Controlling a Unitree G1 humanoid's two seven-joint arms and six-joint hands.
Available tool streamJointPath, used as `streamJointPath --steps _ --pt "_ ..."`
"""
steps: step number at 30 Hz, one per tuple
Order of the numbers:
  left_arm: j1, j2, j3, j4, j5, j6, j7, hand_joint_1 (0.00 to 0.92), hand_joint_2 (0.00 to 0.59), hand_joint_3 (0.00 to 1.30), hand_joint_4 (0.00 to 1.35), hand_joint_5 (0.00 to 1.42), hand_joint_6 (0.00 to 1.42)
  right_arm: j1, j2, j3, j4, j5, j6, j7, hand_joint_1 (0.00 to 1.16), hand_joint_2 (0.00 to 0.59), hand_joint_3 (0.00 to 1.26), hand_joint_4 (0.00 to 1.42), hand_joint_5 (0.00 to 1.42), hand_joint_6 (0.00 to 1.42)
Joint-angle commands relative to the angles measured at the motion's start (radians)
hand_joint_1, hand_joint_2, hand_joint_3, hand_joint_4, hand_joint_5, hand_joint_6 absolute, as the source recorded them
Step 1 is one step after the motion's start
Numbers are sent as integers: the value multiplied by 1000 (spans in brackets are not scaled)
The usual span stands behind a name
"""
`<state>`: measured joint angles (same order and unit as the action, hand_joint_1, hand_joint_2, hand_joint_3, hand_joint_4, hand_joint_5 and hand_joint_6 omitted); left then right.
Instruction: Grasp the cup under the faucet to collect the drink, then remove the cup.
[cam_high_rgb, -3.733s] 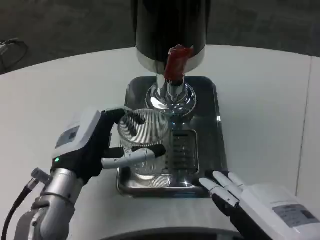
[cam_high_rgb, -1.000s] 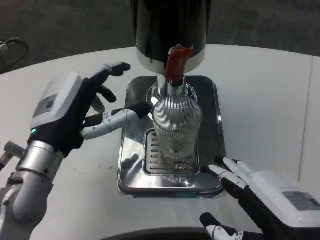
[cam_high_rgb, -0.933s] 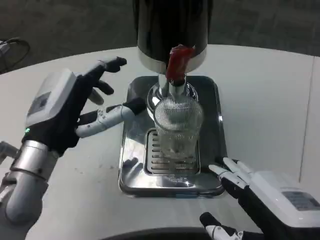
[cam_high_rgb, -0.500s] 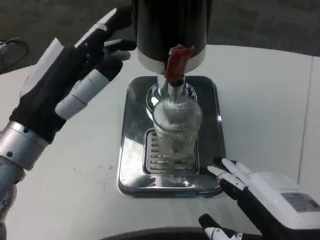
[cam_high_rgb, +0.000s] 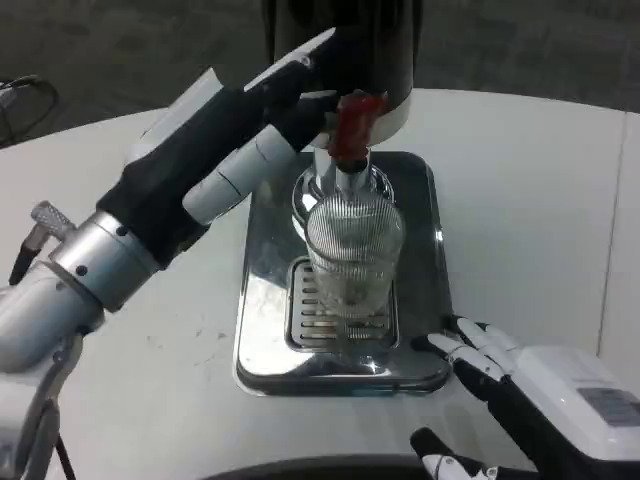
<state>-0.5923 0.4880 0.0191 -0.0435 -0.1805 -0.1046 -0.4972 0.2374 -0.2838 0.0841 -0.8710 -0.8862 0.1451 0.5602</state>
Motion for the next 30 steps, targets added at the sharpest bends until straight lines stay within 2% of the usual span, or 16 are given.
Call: streamJointPath --steps 1,5,14,30 --pt "-44 -19 -21 34 31 12 -9 0 85 91 32 185 189 10 -1 -2 -11 8 -5 -14 376 461 133 0 0 161" --pt "-88 -38 -40 82 38 29 -30 0 86 90 31 187 188 2 1 0 -5 9 3 -9 377 461 134 0 0 161" --pt "-151 -44 -58 166 47 44 -92 0 80 90 31 188 187 -7 0 2 5 19 5 -9 377 461 134 0 0 161" --pt "-180 -17 -113 249 100 14 -176 0 77 120 62 207 205 -8 4 -3 0 45 26 -6 355 455 124 0 0 148"
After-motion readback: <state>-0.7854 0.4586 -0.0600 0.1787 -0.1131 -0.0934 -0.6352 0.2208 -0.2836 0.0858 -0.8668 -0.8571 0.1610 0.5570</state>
